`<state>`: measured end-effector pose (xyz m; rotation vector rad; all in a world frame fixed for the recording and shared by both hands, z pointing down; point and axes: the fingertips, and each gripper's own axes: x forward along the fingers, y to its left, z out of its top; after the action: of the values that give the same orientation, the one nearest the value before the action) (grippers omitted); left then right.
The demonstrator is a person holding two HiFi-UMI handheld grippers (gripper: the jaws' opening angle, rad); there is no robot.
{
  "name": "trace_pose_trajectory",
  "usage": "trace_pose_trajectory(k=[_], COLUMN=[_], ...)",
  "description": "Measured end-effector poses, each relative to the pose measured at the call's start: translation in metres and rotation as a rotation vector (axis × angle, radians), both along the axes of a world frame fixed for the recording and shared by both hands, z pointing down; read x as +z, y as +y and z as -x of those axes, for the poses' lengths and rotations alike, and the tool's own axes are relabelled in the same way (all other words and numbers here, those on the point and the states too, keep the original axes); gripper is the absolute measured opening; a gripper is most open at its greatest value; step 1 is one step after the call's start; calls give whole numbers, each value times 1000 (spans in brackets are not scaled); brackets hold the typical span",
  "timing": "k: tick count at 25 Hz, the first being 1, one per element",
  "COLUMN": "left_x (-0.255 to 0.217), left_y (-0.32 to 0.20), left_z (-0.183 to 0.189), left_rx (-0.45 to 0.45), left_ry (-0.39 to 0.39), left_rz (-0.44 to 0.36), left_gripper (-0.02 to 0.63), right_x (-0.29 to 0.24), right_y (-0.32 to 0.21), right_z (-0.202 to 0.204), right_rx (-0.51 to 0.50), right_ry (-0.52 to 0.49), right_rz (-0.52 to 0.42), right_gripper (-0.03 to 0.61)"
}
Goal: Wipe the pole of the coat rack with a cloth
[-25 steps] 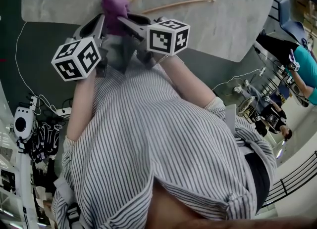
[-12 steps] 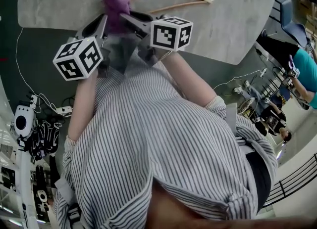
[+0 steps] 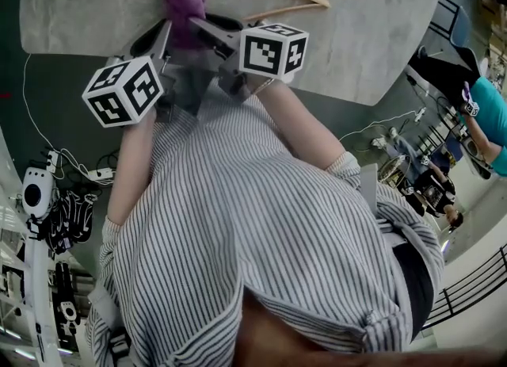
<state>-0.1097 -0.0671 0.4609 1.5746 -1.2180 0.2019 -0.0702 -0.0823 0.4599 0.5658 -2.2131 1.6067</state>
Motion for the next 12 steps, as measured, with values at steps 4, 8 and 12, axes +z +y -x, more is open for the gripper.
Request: trace_pose_trajectory(k=[4,8,12], left_x=[-2,0,3], left_y=[-5,-25,-35], left_z=[5,-14,-25], left_rx=[-30,-25,-16], left_ry=[-3,-4,-8], left_rz=[-16,-6,1], left_gripper=[14,14,14], right_x=[0,2,2], right_y=[-6,-29,-39], right_z=[-1,-22,-28], right_rx=[11,28,37], right_ry=[-3,-10,-34], right_rz=[-1,6,17], right_gripper=[75,75,75])
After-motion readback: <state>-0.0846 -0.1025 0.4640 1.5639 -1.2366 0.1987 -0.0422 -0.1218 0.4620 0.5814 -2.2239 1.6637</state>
